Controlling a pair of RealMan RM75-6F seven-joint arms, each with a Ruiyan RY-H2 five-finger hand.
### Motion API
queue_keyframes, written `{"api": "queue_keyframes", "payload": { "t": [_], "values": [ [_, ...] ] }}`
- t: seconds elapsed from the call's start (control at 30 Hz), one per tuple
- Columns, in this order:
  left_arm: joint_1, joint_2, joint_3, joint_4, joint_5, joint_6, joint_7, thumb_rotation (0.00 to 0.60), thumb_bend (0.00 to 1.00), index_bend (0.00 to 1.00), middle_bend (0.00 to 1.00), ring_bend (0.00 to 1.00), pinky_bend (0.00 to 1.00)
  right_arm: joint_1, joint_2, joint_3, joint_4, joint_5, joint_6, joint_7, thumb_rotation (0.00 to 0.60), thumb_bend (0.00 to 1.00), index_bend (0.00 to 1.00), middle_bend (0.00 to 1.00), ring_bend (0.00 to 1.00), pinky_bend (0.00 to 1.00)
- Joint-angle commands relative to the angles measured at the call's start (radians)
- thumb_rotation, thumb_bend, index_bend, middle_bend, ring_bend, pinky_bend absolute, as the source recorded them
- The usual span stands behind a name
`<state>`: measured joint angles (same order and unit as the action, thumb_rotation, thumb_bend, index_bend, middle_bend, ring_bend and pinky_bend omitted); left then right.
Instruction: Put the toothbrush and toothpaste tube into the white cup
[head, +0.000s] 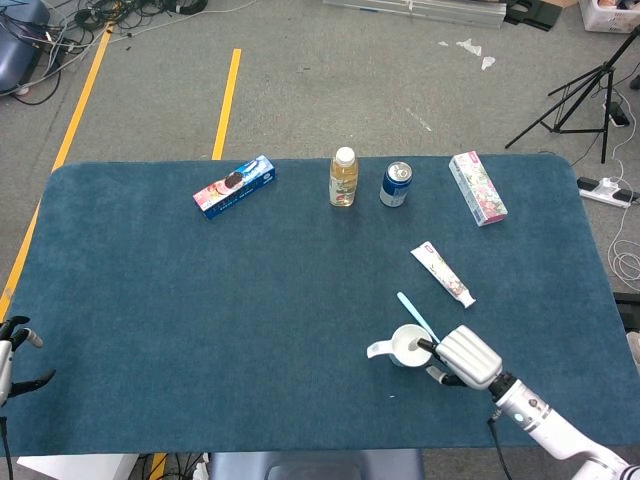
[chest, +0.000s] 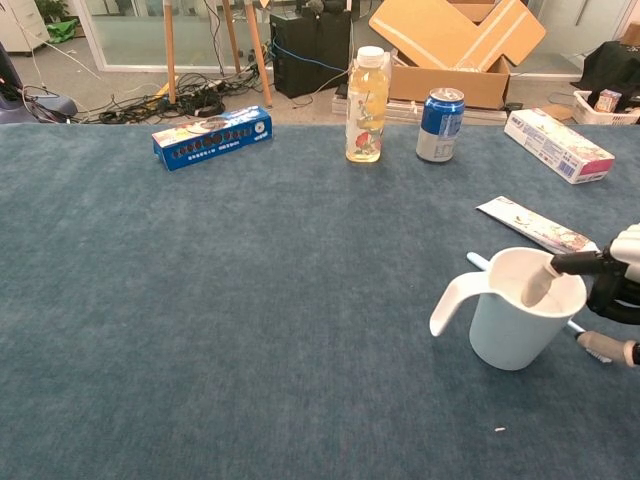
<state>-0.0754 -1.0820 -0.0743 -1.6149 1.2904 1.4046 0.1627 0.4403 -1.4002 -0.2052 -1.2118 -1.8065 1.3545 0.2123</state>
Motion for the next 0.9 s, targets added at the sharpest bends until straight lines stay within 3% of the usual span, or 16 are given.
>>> {"api": "queue_keyframes", "payload": {
  "t": [0.03, 0.57, 0.73, 0.9],
  "values": [
    [0.000, 0.000, 0.000, 0.000, 0.000, -0.001, 0.001, 0.600, 0.00, 0.47, 0.25, 0.25, 0.31, -0.004, 0.005, 0.001, -0.003, -0.006, 0.007, 0.002, 0.600, 0.28, 0.33, 0.99, 1.00, 1.00],
    [-0.003, -0.001, 0.001, -0.002, -0.002, -0.002, 0.006, 0.600, 0.00, 0.47, 0.25, 0.25, 0.31, -0.061, 0.150, -0.011, -0.154, -0.132, 0.203, -0.063, 0.600, 0.25, 0.28, 0.99, 1.00, 1.00],
    [-0.003, -0.001, 0.001, -0.003, 0.000, -0.001, 0.007, 0.600, 0.00, 0.47, 0.25, 0.25, 0.31, -0.092, 0.219, -0.004, -0.214, -0.161, 0.264, -0.136, 0.600, 0.25, 0.28, 0.99, 1.00, 1.00],
    [-0.003, -0.002, 0.002, -0.003, 0.001, 0.000, 0.009, 0.600, 0.00, 0.47, 0.25, 0.25, 0.31, -0.120, 0.290, 0.003, -0.264, -0.141, 0.258, -0.216, 0.600, 0.26, 0.28, 0.99, 1.00, 1.00]
  ]
}}
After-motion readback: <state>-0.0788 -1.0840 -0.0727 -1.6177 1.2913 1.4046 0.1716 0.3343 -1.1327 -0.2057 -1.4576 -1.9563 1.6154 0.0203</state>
